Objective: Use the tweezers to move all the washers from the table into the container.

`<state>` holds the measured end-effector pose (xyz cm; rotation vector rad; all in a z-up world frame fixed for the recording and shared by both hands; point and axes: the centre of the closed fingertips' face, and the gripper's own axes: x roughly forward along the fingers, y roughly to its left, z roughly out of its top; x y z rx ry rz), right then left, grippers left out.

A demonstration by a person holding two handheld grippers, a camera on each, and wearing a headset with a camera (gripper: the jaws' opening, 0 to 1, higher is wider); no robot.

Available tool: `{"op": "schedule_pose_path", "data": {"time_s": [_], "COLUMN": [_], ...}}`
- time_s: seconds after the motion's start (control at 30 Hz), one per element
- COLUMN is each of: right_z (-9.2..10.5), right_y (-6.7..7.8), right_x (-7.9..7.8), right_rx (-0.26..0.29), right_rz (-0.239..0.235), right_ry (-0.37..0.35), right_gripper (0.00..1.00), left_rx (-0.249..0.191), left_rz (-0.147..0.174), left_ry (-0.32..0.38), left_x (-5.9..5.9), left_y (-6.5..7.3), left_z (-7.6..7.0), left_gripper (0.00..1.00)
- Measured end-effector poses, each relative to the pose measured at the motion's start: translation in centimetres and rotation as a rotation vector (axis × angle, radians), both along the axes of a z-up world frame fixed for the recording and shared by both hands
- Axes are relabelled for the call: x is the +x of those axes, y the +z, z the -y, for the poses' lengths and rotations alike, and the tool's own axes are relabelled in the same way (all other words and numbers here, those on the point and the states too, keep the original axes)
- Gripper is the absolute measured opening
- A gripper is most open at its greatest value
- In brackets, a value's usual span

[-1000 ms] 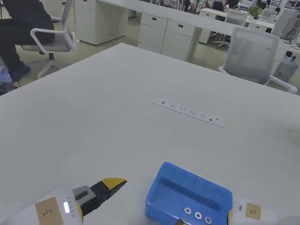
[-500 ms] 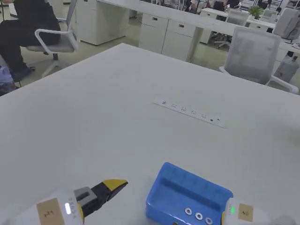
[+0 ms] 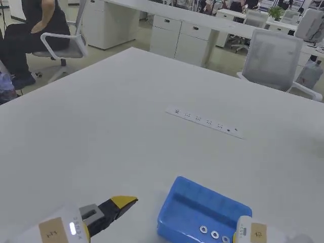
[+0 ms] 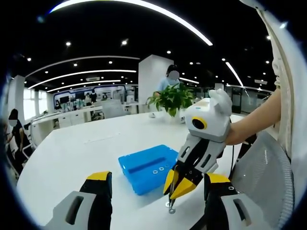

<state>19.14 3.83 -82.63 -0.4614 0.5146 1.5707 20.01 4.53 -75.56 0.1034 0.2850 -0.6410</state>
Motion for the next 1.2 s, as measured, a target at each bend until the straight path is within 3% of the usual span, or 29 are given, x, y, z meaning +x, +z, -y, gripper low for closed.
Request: {"op": "schedule_pose_path", "data": {"time_s": [0.13,0.4,0.67,1.1,1.2], "right_z": [-0.1,0.2,0.4,0.3,0.2], "right_y": [0.0,0.2,2.2,6.2,7.0], "right_x": [0.2,0.4,0.9,2.7,3.2], "right_rx": [0.004,0.004,0.038,0.137,0.171], "right_rz": [0.015,-0.018,-0.020,0.001,-0.024], "right_ry": [-0.004,-0.049,-0.093,-0.151,-0.178], "right_gripper": [0.02,0.02,0.02,0.02,0.02], "left_rx": [-0.001,-0.007,-0.013,-0.021,-0.022], "left_rz": [0.003,0.009,0.015,0.021,0.022], "left_ry": [0.003,0.010,0.011,0.012,0.014], "left_x": [0.0,0.1,0.1,0.1,0.1], "left_y": [0.0,0.2,0.4,0.6,0.6], "left_z": [-0.1,-0.2,-0.2,-0.2,-0.2], "left_gripper": [0.80,0.80,0.80,0.80,0.80]}}
